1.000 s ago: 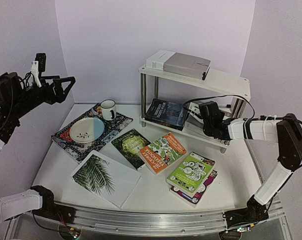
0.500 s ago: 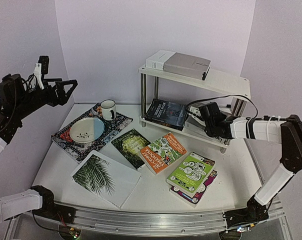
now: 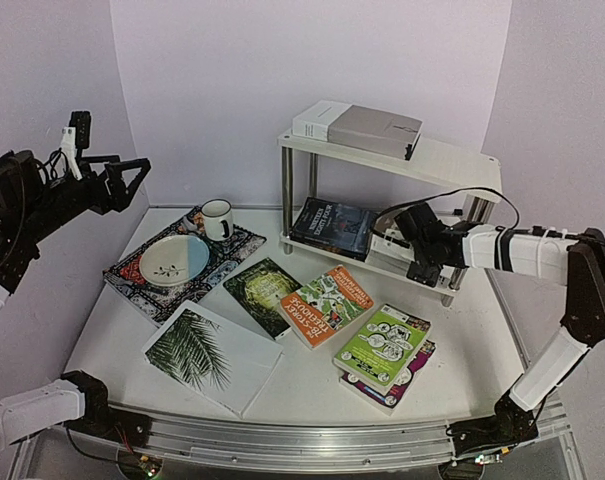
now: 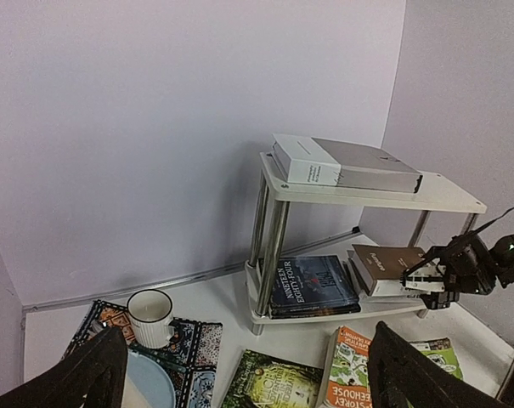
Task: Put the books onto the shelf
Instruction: Place the book on the book pile on the shelf, then adjust the book at the book pile on the shelf.
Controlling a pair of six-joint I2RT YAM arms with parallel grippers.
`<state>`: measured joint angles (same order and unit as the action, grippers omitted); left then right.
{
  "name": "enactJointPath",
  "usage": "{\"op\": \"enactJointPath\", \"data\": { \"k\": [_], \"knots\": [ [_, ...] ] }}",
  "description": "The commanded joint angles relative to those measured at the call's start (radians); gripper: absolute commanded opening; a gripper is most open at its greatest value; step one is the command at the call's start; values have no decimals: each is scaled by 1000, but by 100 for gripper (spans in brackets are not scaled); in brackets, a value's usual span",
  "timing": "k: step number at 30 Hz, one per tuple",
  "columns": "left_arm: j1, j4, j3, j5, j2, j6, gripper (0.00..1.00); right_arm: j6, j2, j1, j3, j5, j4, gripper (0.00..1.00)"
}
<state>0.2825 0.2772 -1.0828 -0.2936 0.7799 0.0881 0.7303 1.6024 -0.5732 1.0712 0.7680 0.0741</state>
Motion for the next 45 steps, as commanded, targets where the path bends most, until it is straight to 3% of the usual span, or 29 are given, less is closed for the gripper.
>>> {"op": "enactJointPath", "data": {
  "k": [1,7,11,15,22,31,39,45],
  "knots": [
    [-2,-53,2,-14,-8,22,99,-88,-12,-7,90,-83,138,94],
    [-1,-53,0,-14,-7,29,99,-117,15,-7,158,-139,211,98],
    [-2,-53,-2,-12,-5,30,100,-112,59,-5,170,-84,237,98],
    [-1,-54,-1,-16,-1,33,100,-131,58,-5,177,-98,237,89],
    [-2,-54,1,-12,-2,32,100,-125,99,-6,221,-71,239,85],
    [-1,-51,5,-7,-6,29,99,-120,113,6,222,-48,238,55],
    [-2,-50,4,-7,-7,33,99,-121,118,18,228,-36,237,48],
    [-2,-50,-1,-8,1,33,99,-118,88,25,210,-42,236,53]
  ]
}}
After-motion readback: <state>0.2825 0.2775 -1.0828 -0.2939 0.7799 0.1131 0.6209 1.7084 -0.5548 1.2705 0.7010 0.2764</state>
